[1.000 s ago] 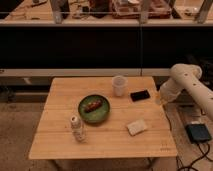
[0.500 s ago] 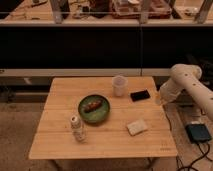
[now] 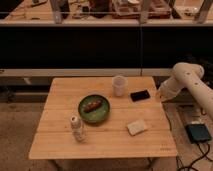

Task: Place the eraser on the white sponge

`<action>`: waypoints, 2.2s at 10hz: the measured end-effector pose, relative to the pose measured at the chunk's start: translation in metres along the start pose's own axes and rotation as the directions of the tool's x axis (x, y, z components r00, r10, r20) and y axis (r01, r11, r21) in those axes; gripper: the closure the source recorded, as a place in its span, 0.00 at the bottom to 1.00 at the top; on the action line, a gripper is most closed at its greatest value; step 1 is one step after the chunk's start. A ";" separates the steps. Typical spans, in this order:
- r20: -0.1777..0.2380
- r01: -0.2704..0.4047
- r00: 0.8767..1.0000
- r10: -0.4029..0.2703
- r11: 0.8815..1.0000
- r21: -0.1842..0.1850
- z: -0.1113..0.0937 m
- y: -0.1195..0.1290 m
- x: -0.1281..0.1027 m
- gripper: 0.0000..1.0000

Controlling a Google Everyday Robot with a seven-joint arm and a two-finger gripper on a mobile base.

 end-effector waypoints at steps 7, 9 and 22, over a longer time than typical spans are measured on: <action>-0.111 0.107 0.990 -0.091 0.983 0.151 0.002 -0.066 0.023 0.50; -0.112 0.108 0.990 -0.090 0.980 0.164 0.017 -0.074 0.018 0.30; 0.013 -0.008 1.000 0.007 0.997 0.074 0.094 -0.076 0.021 0.20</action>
